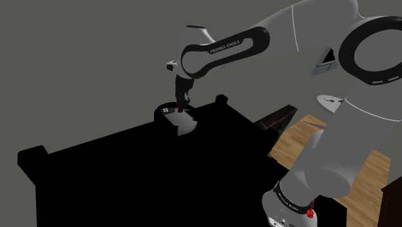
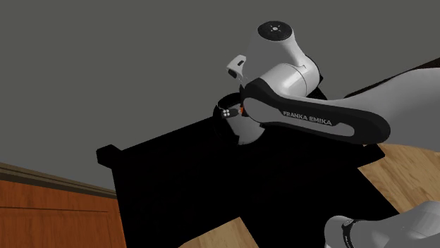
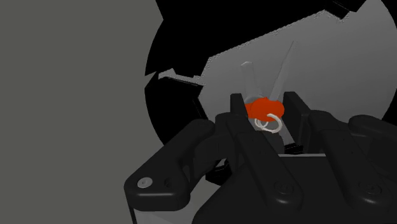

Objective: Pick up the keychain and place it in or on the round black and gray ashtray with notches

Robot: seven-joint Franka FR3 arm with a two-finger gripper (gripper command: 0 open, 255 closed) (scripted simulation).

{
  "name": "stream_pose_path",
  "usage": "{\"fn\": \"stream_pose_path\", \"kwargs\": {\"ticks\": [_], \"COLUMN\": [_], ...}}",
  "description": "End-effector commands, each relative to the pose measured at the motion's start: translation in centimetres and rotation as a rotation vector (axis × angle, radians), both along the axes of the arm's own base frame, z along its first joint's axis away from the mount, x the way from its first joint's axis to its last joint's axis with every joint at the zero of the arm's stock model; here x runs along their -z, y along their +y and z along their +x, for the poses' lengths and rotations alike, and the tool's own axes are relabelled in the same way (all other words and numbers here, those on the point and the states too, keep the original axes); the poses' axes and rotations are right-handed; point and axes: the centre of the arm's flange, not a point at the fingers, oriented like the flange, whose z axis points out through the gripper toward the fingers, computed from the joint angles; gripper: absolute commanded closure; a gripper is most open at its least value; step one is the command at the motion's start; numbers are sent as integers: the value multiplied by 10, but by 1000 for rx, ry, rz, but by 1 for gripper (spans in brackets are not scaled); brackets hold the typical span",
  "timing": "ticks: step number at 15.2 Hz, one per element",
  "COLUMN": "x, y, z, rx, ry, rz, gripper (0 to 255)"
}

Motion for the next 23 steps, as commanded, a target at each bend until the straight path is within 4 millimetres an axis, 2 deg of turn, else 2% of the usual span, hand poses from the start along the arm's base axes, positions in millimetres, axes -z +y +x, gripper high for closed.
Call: {"fn": "stream_pose_path", "kwargs": {"ticks": [1, 2, 9, 10, 15, 19, 23], "x": [10, 17, 17, 17, 17, -33, -33], "y": [0, 0, 0, 0, 0, -3, -3], "z": [0, 0, 0, 0, 0, -3, -3], "rx": [0, 0, 0, 0, 0, 0, 0], "ry": [-1, -1, -1, -1, -1, -1, -1], "rz": [0, 0, 0, 0, 0, 0, 0], "gripper": [255, 255, 255, 0, 0, 0, 0]}}
